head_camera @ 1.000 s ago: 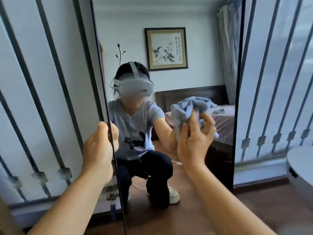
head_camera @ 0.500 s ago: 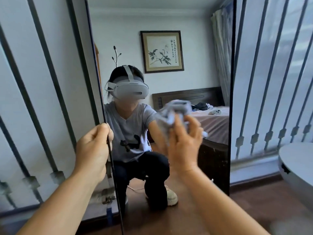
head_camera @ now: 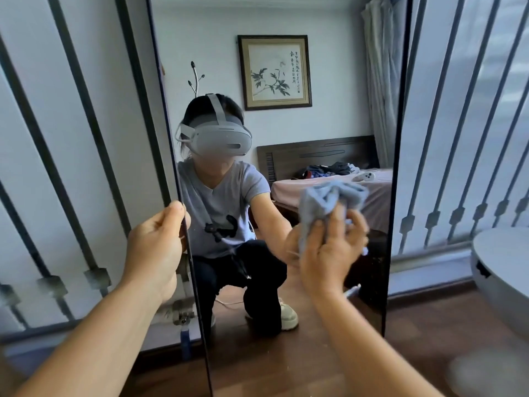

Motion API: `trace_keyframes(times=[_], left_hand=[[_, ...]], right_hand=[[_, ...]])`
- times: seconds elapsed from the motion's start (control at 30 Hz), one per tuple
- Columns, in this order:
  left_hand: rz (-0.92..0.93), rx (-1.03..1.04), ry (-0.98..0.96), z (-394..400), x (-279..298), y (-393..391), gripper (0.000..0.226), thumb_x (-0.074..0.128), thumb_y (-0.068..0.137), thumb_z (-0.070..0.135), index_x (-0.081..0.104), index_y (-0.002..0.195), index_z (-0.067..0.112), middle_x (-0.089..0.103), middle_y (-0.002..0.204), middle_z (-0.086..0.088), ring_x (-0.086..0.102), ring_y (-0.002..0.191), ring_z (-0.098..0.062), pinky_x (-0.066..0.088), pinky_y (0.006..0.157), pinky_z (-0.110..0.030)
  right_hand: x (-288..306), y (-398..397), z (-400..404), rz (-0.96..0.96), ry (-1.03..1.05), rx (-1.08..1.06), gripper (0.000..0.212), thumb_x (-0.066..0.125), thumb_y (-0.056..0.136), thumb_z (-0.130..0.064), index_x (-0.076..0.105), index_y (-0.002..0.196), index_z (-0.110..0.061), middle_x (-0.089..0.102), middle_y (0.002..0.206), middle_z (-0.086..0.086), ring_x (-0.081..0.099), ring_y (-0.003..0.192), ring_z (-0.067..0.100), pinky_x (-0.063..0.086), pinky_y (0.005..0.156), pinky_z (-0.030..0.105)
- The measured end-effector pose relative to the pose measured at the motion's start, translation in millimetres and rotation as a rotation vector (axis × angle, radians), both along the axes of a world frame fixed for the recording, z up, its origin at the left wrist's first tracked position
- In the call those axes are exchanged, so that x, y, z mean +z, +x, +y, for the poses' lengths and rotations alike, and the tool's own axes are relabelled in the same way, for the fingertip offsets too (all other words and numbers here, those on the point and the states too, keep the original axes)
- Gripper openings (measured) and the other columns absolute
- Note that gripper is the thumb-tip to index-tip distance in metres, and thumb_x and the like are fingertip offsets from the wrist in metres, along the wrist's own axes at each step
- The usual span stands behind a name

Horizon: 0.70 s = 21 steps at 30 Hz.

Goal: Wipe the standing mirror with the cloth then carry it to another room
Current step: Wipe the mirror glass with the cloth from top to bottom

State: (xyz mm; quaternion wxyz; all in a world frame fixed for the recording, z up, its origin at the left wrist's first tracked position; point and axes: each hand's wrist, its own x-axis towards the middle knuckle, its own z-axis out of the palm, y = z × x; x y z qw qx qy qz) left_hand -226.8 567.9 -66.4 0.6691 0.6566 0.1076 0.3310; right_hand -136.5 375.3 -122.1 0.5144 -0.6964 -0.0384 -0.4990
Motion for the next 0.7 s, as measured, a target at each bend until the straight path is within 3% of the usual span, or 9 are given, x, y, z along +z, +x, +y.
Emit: trace_keyframes(times=[0.1, 0.27, 0.37, 0.47, 0.57, 0.7], left_hand=[[0.023, 0.027, -0.016, 1, -8, 1, 0.04, 0.053, 0.062, 0.061, 0.064, 0.061, 0.022, 0.05, 0.082, -0.011, 0.046, 0.079, -0.024, 0.039, 0.074, -0.041], [0.057, 0.034, -0.063, 2, -12, -1, 0.032, 0.056, 0.062, 0.052, 0.068, 0.059, 0.022, 0.061, 0.078, -0.009, 0.058, 0.079, -0.024, 0.049, 0.079, -0.041], [0.093, 0.043, -0.058, 2, -17, -2, 0.03, 0.054, 0.068, 0.046, 0.068, 0.061, 0.021, 0.066, 0.081, -0.009, 0.064, 0.081, -0.024, 0.053, 0.079, -0.042], [0.11, 0.028, -0.045, 1, -26, -6, 0.035, 0.053, 0.067, 0.053, 0.068, 0.066, 0.021, 0.066, 0.085, -0.009, 0.062, 0.084, -0.026, 0.05, 0.078, -0.041], [0.13, 0.028, -0.056, -5, -38, -10, 0.042, 0.052, 0.062, 0.059, 0.07, 0.072, 0.023, 0.063, 0.089, -0.004, 0.057, 0.089, -0.024, 0.045, 0.096, -0.047], [0.138, 0.071, -0.056, -11, -54, -13, 0.045, 0.05, 0.062, 0.061, 0.072, 0.072, 0.024, 0.065, 0.09, -0.001, 0.062, 0.094, -0.023, 0.043, 0.1, -0.048]], right_hand=[[-25, -32, 48, -0.068, -0.202, 0.099, 0.037, 0.051, 0.084, -0.028, 0.058, 0.12, -0.019, 0.042, 0.121, 0.01, 0.041, 0.103, 0.024, 0.031, 0.088, 0.034], [-60, -77, 105, -0.108, -0.531, 0.219, 0.052, 0.063, 0.078, -0.03, 0.042, 0.125, -0.042, 0.034, 0.124, -0.006, 0.041, 0.107, 0.017, 0.04, 0.086, 0.036], [-60, -81, 108, -0.085, -0.52, 0.248, 0.06, 0.069, 0.076, -0.024, 0.042, 0.126, -0.042, 0.033, 0.124, -0.007, 0.04, 0.108, 0.015, 0.041, 0.087, 0.034], [-56, -77, 92, -0.104, -0.538, 0.292, 0.045, 0.061, 0.081, -0.024, 0.051, 0.123, -0.038, 0.034, 0.122, -0.007, 0.043, 0.108, 0.018, 0.04, 0.088, 0.037], [-53, -63, 68, -0.051, -0.359, 0.231, 0.033, 0.052, 0.086, -0.023, 0.06, 0.118, -0.03, 0.037, 0.12, -0.002, 0.046, 0.105, 0.024, 0.038, 0.087, 0.041], [-50, -33, 24, 0.018, -0.126, 0.096, 0.035, 0.06, 0.086, -0.011, 0.06, 0.121, -0.016, 0.048, 0.115, 0.016, 0.042, 0.098, 0.02, 0.036, 0.089, 0.039]])
